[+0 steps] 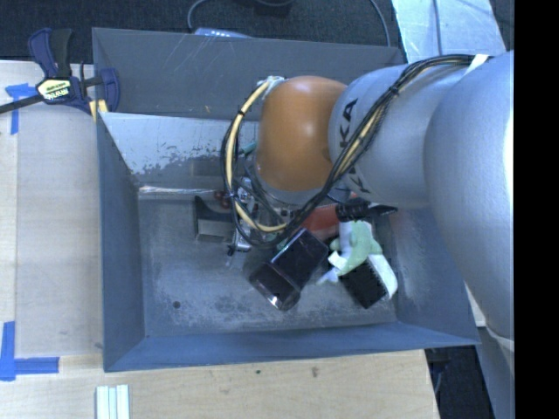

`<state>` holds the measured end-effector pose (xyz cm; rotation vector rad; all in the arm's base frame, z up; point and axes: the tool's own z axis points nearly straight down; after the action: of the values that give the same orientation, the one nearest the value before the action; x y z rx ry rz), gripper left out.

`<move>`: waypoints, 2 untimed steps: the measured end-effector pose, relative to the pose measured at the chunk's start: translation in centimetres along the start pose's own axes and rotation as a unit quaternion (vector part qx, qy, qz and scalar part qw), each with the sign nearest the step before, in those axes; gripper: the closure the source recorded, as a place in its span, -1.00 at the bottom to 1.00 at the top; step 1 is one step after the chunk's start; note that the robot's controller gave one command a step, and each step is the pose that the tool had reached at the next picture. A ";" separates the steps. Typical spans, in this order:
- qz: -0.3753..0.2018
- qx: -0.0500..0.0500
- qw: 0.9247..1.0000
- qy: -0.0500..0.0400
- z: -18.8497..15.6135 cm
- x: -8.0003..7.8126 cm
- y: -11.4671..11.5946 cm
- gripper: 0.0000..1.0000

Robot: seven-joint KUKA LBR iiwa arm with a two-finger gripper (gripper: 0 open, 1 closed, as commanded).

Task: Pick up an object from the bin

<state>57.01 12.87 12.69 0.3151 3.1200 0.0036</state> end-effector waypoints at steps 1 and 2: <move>-0.028 0.000 1.000 0.000 3.7 -1.7 -0.7 -1.00; 0.050 -0.001 0.999 -0.001 5.4 -2.2 -1.2 1.00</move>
Offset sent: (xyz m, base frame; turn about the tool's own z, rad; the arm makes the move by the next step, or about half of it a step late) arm 0.0171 -0.0167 -0.0569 0.1009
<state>58.92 11.25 7.32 0.4693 3.0980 0.0078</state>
